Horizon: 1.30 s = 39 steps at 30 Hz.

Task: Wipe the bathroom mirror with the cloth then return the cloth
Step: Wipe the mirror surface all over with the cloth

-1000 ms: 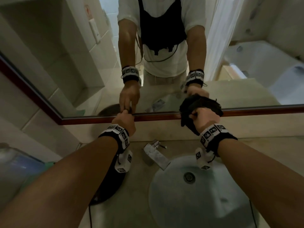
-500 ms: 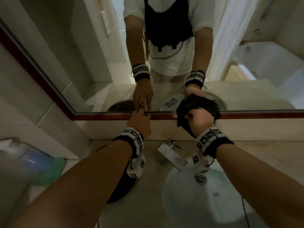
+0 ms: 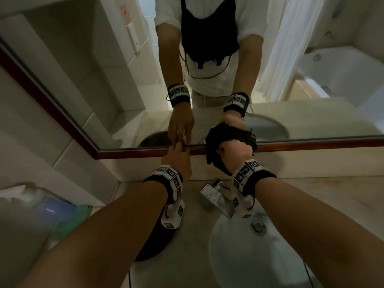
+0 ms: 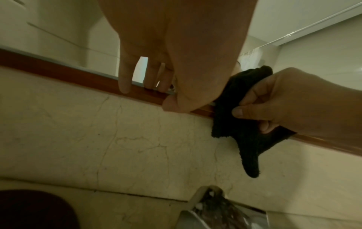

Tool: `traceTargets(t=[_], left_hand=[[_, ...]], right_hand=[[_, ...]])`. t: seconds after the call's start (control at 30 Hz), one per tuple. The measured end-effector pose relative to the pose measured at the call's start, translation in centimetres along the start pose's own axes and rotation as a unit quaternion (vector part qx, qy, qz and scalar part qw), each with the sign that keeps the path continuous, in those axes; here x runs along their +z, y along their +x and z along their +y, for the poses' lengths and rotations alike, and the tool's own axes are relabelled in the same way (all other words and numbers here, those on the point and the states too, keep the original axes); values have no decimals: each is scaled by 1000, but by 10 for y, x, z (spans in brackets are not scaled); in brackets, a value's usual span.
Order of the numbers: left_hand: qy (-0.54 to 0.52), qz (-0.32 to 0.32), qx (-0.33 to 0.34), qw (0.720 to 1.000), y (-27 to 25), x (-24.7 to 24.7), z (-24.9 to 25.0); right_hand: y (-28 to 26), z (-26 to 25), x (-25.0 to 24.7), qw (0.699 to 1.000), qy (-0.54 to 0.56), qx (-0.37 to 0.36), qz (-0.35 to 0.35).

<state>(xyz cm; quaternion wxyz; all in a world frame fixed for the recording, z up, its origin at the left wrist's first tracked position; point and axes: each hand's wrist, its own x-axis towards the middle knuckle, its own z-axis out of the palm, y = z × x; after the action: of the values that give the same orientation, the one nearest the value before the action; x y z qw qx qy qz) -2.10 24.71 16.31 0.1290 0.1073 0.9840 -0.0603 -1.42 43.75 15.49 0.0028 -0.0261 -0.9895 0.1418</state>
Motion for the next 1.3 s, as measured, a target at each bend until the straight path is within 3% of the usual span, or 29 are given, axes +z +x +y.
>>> traceTargets(t=[0.23,0.43,0.57,0.7,0.87,1.0,1.17,1.3], left_hand=[[-11,-4,-88,996,-11,-12,34],[-9,27,-2,1000,-6,-19,116],[-58,28,-47,997,-1,-16,146],[-68,22,-42,997,4,-26,145],[-69,32,-40,996,3,-23,144],[-78,35,-51,995,1,-19,144],[-52,29,-45,997,0,-18,141],[-73,51,-19,996,2,-10,134]], right_hand=[[-7,70,-20,1000,-2,3,-5],[-26,151,-43,998,-19,-25,47],[-34,202,-60,998,-43,-19,50],[-40,246,-70,996,-78,-7,52],[-49,266,-63,980,-161,-26,115],[-59,272,-42,968,-111,-43,221],[-61,271,-25,944,-97,-78,305],[-56,259,-22,947,-94,-49,304]])
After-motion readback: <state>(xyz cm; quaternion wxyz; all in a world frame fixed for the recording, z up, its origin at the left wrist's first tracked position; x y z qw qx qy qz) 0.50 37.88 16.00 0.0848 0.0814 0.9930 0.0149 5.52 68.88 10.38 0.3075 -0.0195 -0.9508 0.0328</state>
